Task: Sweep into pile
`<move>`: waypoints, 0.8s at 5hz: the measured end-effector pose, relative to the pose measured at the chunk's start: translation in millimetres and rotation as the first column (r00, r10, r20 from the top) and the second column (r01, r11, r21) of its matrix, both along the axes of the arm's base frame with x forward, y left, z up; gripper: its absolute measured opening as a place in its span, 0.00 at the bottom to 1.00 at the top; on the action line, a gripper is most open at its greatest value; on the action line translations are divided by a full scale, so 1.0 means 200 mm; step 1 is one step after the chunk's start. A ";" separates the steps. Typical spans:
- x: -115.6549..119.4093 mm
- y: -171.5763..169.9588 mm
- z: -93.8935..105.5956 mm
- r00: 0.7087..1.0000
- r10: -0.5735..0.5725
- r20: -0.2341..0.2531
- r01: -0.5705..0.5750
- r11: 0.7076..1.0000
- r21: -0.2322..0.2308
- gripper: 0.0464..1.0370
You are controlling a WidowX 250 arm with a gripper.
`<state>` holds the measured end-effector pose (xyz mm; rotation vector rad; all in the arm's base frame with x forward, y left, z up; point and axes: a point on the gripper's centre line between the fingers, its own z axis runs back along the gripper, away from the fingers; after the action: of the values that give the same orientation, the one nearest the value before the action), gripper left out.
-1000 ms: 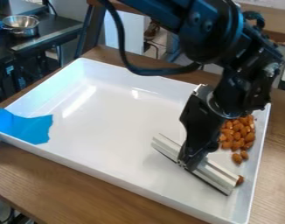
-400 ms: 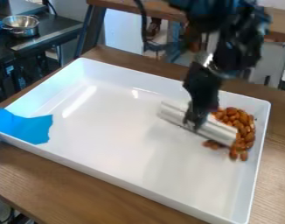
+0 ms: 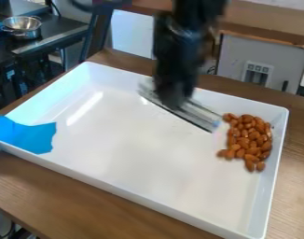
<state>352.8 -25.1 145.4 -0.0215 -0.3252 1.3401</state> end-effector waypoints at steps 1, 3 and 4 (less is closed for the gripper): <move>-0.07 0.27 0.04 0.971 -0.233 -0.055 0.231 0.972 -0.035 0.31; -0.07 0.58 -0.17 0.822 -0.542 -0.175 0.563 0.820 0.100 0.31; -0.11 0.63 -0.27 0.775 -0.590 -0.225 0.624 0.771 0.127 0.37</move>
<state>329.9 101.1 91.3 0.1449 -0.2680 0.6443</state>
